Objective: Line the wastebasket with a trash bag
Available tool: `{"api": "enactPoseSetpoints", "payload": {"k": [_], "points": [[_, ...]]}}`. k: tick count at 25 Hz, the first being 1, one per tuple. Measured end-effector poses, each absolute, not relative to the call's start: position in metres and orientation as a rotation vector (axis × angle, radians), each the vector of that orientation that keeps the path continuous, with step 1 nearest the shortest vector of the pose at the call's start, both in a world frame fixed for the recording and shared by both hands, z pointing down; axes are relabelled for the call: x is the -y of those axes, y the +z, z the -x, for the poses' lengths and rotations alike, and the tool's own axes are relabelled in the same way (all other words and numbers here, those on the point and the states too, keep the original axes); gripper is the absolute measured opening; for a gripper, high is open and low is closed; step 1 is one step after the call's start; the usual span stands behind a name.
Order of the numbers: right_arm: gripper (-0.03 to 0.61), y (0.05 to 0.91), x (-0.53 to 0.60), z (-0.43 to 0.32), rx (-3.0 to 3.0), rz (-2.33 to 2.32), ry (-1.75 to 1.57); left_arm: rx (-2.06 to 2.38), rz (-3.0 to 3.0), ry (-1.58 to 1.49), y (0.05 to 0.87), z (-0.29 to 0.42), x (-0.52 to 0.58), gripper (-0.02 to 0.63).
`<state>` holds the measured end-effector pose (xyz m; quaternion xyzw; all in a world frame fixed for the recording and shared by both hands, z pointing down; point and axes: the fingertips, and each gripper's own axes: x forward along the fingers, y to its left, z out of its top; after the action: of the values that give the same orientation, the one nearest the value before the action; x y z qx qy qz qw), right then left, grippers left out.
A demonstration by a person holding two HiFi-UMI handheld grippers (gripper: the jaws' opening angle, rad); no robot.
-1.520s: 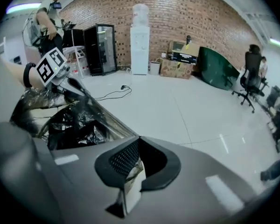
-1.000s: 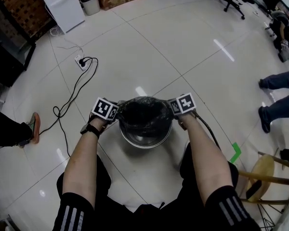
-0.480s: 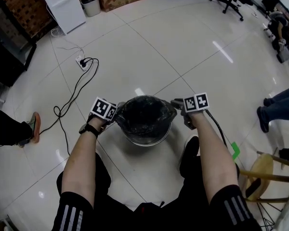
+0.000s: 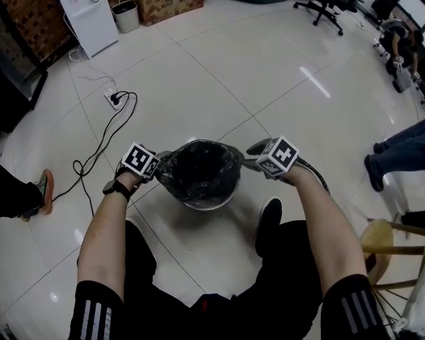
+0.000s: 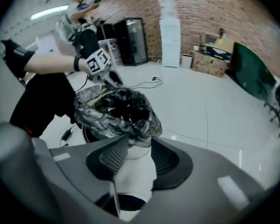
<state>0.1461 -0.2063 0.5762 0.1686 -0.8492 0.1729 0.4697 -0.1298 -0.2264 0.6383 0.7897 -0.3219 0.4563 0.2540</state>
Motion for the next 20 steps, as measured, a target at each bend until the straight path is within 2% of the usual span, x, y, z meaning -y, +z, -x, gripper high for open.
{"api": "enactPoseSetpoints", "payload": {"k": [3, 9, 16, 18, 20], "points": [[0.167, 0.562, 0.193, -0.142, 2.082, -0.361, 0.267, 0.851, -2.154, 1.231, 0.626, 0.128, 0.216, 0.143], [0.175, 0.588, 0.154, -0.126, 1.968, -0.094, 0.011, 0.693, -2.198, 1.509, 0.608, 0.122, 0.187, 0.150], [0.170, 0.599, 0.150, -0.121, 1.915, -0.032, -0.143, 0.564, -2.294, 1.501, 0.601, 0.105, 0.158, 0.150], [0.152, 0.599, 0.153, -0.123, 1.905, -0.040, -0.168, 0.449, -2.355, 1.591, 0.597, 0.100, 0.145, 0.150], [0.069, 0.596, 0.155, -0.126, 1.906, -0.053, -0.181, 0.360, -2.440, 1.691, 0.586, 0.096, 0.135, 0.150]]}}
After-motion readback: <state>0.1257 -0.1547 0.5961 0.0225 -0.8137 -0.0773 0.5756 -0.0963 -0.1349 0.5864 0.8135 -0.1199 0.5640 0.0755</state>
